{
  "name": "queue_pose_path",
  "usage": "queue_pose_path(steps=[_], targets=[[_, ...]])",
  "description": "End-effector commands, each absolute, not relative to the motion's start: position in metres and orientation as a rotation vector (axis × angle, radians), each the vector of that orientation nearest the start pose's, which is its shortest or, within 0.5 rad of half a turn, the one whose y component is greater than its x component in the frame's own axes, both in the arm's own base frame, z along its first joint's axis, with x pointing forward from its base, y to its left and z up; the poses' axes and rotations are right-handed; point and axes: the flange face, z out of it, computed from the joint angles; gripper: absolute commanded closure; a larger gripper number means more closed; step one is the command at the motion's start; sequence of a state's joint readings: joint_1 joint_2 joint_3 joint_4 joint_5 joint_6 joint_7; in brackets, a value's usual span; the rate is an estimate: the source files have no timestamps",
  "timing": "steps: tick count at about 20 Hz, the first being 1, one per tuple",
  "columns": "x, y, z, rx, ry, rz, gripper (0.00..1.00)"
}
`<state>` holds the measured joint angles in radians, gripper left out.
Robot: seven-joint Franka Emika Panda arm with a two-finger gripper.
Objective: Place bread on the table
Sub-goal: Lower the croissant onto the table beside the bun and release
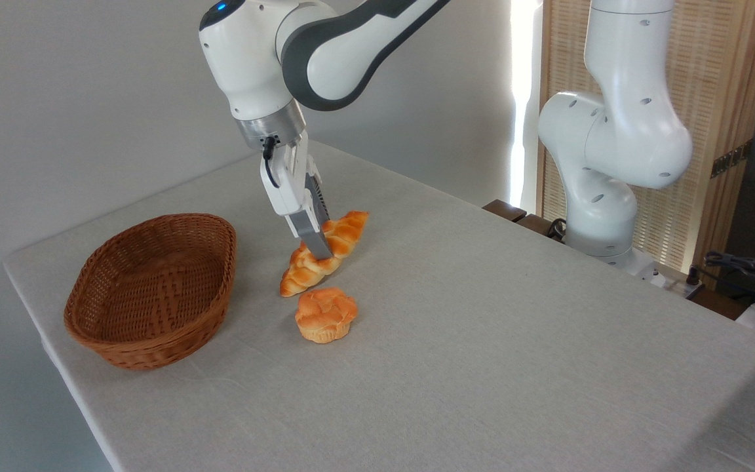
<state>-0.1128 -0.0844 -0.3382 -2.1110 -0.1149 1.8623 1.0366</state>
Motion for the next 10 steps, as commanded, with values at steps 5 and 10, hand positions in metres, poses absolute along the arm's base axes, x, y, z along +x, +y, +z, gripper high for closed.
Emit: queue_pose_path(steps=[5,10], targets=[[0.453,-0.231,0.446,-2.423,2.165,0.249,0.0],[0.474,-0.229,0.493,-2.49,2.067,0.114,0.0]])
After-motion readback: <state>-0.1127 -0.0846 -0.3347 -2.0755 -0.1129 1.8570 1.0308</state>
